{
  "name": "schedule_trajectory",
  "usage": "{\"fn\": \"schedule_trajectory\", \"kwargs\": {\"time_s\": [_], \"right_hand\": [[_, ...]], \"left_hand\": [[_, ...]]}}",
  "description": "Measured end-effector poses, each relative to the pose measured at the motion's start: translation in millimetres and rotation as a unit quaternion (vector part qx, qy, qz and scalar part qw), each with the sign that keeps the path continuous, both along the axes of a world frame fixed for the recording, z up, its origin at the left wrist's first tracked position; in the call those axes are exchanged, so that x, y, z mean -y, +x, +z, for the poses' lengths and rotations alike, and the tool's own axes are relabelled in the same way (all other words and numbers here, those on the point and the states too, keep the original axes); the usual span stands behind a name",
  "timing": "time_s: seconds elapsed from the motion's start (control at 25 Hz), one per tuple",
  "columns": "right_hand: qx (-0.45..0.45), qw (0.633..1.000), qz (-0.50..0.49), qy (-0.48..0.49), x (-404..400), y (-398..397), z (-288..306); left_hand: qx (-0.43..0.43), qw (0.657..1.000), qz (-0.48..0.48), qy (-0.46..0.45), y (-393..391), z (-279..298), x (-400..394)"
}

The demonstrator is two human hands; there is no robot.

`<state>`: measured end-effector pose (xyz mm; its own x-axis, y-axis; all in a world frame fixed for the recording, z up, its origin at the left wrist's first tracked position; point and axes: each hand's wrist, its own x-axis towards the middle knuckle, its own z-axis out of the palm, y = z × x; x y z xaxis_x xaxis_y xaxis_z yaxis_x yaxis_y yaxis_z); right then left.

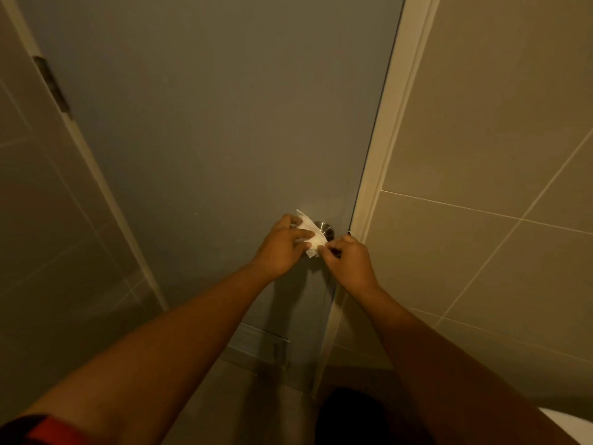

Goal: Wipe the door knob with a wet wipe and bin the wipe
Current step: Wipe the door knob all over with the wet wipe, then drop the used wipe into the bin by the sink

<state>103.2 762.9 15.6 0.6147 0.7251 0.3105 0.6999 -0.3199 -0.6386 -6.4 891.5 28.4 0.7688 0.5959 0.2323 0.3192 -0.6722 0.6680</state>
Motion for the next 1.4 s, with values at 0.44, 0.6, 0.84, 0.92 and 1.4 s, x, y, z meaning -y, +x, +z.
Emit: {"fn": "schedule_trajectory", "kwargs": {"time_s": [0.44,0.6,0.84,0.92,1.4], "right_hand": [[0.058,0.996,-0.019,-0.061,-17.2,-11.1,4.9],[0.042,0.997,-0.057,-0.037,-7.9,-15.4,-8.7],[-0.045,0.993,-0.1,-0.046,-0.3,-24.3,-11.6],[-0.051,0.99,-0.11,-0.072,5.6,-30.9,-9.6],[-0.155,0.94,-0.288,-0.099,94.1,-93.8,-45.7]], "left_hand": [[-0.002,0.997,-0.011,-0.074,-10.3,-9.1,6.2],[0.019,1.0,0.001,0.004,-4.0,-10.2,5.6],[0.056,0.998,0.025,-0.004,-2.1,-16.1,6.0],[0.043,0.999,0.003,-0.024,-8.1,-24.2,8.5],[-0.101,0.972,-0.2,-0.072,-24.4,-71.5,56.9]]}}
